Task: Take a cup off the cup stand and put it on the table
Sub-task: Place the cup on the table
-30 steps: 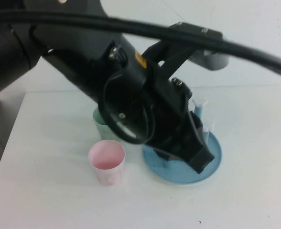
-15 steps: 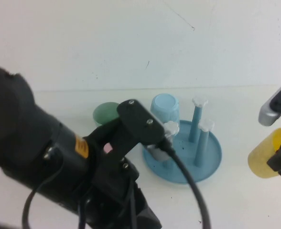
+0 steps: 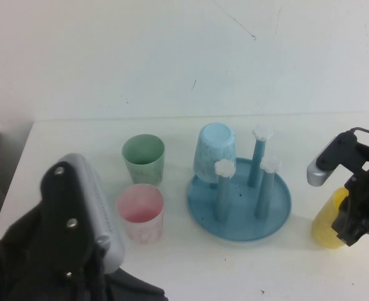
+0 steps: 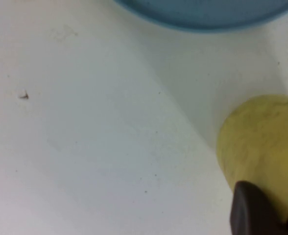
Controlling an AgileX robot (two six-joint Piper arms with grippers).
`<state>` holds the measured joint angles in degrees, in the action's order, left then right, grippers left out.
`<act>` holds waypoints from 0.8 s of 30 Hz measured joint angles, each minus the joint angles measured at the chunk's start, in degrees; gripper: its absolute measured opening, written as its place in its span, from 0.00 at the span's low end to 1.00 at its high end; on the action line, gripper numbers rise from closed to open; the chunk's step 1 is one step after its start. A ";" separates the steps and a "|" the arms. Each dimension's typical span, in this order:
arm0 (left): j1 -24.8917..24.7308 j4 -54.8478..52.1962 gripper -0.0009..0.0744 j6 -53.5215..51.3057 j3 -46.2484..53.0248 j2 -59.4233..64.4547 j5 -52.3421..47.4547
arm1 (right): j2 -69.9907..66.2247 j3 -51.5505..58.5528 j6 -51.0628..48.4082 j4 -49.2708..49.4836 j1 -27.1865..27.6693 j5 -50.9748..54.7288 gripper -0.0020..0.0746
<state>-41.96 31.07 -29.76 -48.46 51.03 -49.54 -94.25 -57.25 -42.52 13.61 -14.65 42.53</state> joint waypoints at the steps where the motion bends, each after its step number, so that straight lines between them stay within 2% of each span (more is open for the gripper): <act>1: 0.00 -0.12 0.01 -0.10 0.67 -1.04 1.38 | -0.15 0.00 -0.12 0.00 0.00 -0.31 0.11; 9: 0.00 0.31 0.01 -0.31 9.60 -8.10 17.64 | 0.78 -2.42 -0.24 0.00 0.00 -0.02 0.25; 14: 0.00 0.90 0.01 -0.06 15.16 -11.58 25.08 | 3.60 -6.76 0.40 0.64 0.00 6.58 0.28; 19: 0.00 1.02 0.01 -0.06 20.54 -14.70 30.27 | 8.78 -8.68 1.85 1.47 -0.09 12.15 0.27; 24: 0.00 1.02 0.01 -0.06 25.34 -17.66 39.63 | 17.92 -8.68 3.31 2.18 -0.09 14.06 0.15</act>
<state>-41.96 32.09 -29.82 -23.12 33.38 -9.91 -76.33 -65.93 -39.21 15.79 -14.74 56.59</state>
